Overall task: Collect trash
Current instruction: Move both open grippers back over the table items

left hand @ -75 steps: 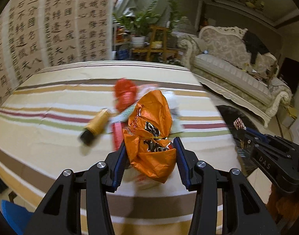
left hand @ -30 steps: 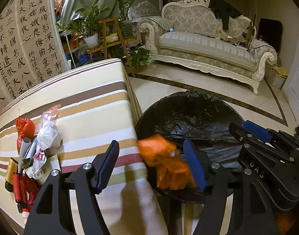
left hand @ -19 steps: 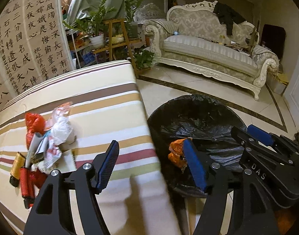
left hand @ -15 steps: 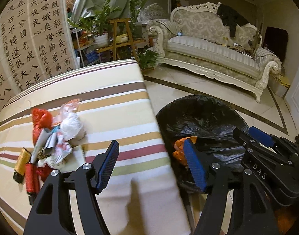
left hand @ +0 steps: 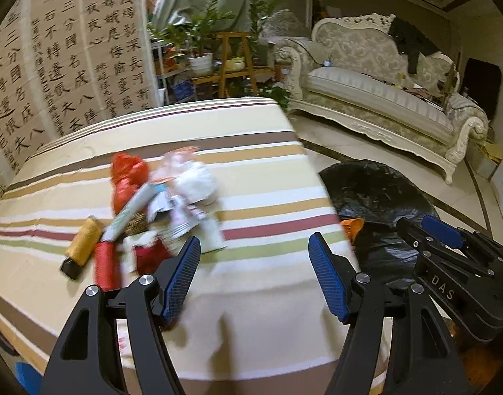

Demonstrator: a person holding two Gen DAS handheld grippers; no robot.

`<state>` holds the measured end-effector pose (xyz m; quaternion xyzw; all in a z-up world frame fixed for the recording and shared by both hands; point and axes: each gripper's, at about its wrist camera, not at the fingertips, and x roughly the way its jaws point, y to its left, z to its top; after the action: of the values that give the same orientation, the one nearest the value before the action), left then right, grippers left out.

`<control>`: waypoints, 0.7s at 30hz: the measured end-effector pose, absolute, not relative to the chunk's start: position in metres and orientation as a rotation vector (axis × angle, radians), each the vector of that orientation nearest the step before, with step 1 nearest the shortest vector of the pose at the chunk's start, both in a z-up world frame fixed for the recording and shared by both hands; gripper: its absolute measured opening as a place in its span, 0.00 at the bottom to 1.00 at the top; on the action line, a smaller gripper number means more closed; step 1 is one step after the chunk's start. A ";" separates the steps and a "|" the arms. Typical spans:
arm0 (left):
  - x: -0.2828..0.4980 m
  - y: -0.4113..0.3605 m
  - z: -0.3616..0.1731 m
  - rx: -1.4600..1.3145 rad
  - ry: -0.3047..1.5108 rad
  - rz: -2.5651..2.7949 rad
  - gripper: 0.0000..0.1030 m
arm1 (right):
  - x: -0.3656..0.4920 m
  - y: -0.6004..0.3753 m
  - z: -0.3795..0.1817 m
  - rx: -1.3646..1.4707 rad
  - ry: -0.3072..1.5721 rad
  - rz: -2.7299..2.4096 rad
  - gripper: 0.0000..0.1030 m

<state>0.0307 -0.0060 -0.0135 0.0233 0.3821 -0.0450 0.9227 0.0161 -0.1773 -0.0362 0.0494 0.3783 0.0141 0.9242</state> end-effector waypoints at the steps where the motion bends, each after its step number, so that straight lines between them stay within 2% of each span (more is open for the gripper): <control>1: 0.029 -0.002 -0.014 0.044 0.786 -0.083 0.64 | 0.015 -0.173 -0.035 0.096 0.776 0.037 0.38; 21: -0.019 0.064 -0.027 -0.015 0.818 0.053 0.64 | -0.024 -0.117 -0.029 0.043 0.769 0.162 0.39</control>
<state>-0.0189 0.0641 -0.0267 -0.0074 0.3974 0.0259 0.9172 -0.0245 -0.1168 -0.0285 0.0208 0.3748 0.0791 0.9235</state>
